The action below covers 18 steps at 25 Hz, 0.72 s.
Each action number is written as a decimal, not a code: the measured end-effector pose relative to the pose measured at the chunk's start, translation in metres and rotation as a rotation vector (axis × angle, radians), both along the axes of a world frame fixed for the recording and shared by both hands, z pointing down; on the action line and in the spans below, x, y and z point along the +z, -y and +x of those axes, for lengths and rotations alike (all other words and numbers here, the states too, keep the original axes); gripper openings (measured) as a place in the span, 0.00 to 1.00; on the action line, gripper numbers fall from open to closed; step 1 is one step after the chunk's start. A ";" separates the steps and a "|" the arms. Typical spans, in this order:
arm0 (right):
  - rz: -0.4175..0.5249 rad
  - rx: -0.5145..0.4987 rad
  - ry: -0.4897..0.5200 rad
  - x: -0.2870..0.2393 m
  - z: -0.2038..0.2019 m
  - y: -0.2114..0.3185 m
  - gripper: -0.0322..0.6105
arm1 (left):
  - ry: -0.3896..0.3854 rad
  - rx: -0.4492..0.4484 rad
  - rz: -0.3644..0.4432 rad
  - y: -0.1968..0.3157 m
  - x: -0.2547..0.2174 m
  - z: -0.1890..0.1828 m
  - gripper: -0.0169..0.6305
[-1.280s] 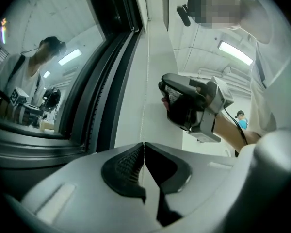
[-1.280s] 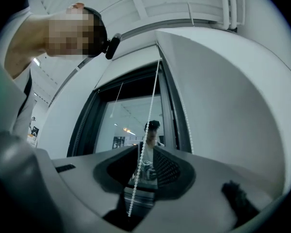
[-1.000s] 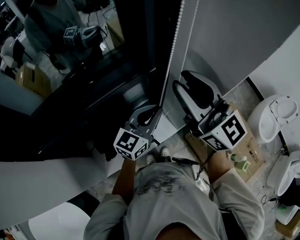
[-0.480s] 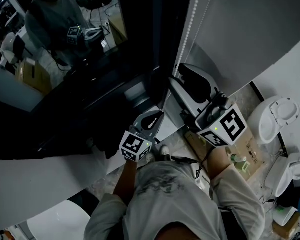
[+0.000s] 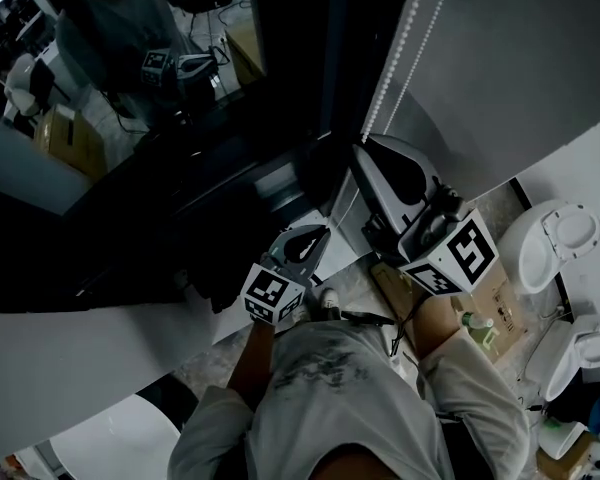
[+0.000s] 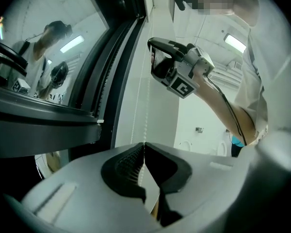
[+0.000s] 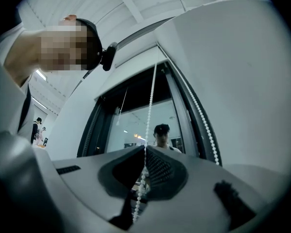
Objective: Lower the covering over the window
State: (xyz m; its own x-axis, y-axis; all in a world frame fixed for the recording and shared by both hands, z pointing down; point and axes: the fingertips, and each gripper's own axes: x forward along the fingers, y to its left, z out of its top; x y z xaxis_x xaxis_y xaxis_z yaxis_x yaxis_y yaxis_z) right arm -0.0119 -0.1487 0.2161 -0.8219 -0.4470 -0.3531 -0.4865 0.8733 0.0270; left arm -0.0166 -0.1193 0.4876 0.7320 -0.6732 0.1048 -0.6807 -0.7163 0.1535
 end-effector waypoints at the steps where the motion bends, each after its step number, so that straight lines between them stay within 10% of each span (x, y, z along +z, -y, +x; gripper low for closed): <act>1: -0.004 -0.007 0.003 0.000 -0.001 -0.001 0.08 | -0.003 -0.001 0.001 0.000 0.000 -0.001 0.05; 18: -0.057 -0.004 -0.075 0.037 0.002 -0.009 0.08 | -0.110 -0.026 0.183 -0.006 -0.092 -0.017 0.10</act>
